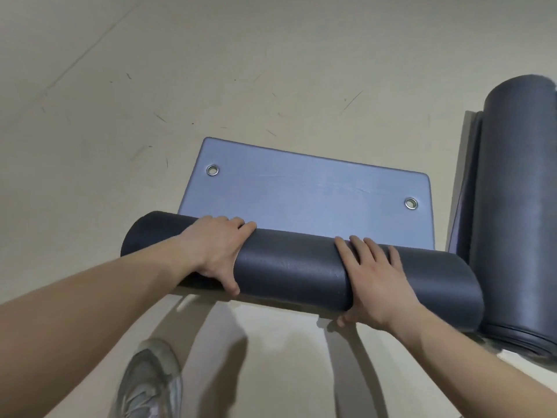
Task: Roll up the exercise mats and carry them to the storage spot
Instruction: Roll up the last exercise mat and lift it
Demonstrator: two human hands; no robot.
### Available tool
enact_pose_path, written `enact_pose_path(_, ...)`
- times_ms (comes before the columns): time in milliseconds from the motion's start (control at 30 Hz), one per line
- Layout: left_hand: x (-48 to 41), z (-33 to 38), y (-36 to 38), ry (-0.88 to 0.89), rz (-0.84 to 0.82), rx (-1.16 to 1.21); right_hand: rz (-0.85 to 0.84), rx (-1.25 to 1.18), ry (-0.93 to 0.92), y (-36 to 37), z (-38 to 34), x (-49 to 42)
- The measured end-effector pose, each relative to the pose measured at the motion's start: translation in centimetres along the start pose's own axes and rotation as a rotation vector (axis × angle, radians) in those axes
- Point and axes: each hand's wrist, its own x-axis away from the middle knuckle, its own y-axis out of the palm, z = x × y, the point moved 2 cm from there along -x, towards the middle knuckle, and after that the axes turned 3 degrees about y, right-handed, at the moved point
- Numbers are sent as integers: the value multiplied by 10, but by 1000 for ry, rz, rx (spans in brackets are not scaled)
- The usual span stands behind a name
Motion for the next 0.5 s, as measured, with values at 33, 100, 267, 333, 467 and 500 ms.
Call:
enact_pose_path(33,-1,-3,-4,-3,-25,38,57,8,19,9,-6,11)
enact_pose_path(100,-1,-4,-4,-9,9,69,132,-19,30,13,-6,14)
enact_pose_path(267,25,22,24,-138,243,-2,-50,-108,-34,-30,14,-20)
enact_pose_path(333,15,15,14,-141,268,33,-20,-95,-10,-33,12,-22)
enact_pose_path(467,-22,-17,-31,-57,124,197,285,22,109,-9,2,-8)
enact_pose_path(500,-28,-21,-36,-40,108,199,324,26,110,-10,4,-12)
